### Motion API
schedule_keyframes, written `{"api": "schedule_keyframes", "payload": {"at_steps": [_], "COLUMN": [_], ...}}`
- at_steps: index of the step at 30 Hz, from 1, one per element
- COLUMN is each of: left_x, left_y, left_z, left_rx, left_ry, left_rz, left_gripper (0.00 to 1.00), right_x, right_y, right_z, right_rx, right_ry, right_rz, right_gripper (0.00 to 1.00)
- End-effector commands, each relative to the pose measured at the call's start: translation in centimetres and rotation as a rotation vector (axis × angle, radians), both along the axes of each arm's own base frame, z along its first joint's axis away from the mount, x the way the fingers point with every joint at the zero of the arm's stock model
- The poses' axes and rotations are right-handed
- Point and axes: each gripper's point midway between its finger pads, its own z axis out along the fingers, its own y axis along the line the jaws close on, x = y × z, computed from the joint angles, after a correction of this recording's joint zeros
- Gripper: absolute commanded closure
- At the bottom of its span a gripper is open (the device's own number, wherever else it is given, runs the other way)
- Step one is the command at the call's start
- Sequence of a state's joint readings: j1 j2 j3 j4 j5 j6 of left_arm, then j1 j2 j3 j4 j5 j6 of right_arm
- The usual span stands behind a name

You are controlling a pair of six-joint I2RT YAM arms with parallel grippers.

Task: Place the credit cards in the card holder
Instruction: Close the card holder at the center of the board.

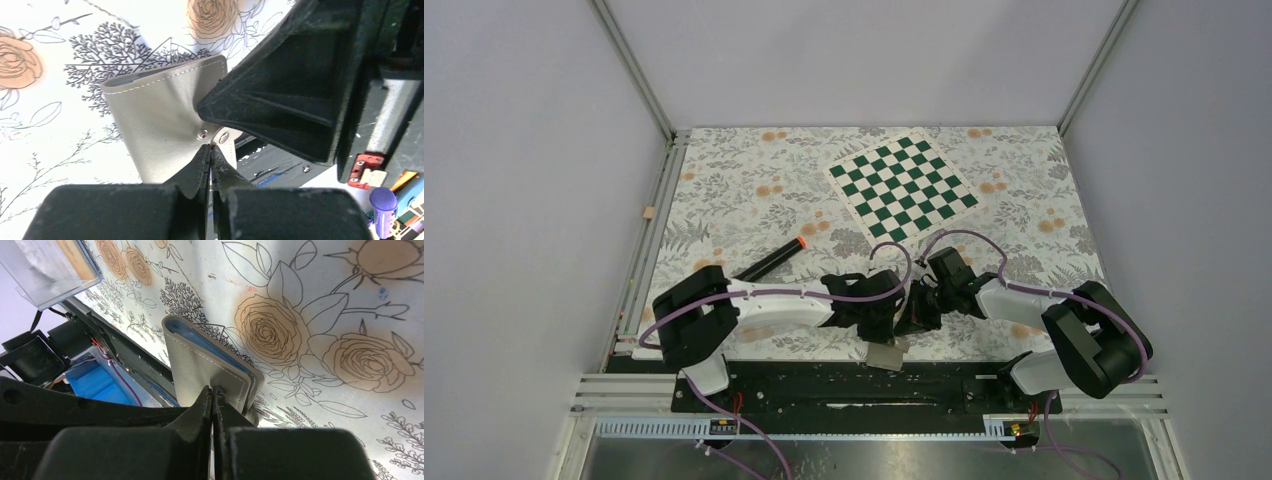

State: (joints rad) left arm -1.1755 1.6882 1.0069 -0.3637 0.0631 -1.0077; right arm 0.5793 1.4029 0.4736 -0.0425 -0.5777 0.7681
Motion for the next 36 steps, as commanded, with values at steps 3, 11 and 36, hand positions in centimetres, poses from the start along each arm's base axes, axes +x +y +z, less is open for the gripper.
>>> {"api": "schedule_keyframes", "payload": {"at_steps": [3,11,36], "left_x": [1.2,1.3,0.7], "left_y": [0.5,0.2,-3.1], "left_z": [1.5,1.3,2.3], "left_rx": [-0.052,-0.098,-0.255], "left_ry": [-0.049,-0.028,0.014], "left_rz": [0.062,0.065,0.014], "left_gripper": [1.00,1.00,0.77], "right_x": [-0.3,-0.2,-0.2], "right_y": [-1.0,-0.8,-0.8], "right_z": [-1.4,-1.1,-1.3], "right_rx": [-0.056,-0.038,-0.043], "right_ry": [0.004,-0.010,-0.001], "right_rz": [-0.010,-0.006,-0.002], "right_gripper": [1.00,1.00,1.00]}}
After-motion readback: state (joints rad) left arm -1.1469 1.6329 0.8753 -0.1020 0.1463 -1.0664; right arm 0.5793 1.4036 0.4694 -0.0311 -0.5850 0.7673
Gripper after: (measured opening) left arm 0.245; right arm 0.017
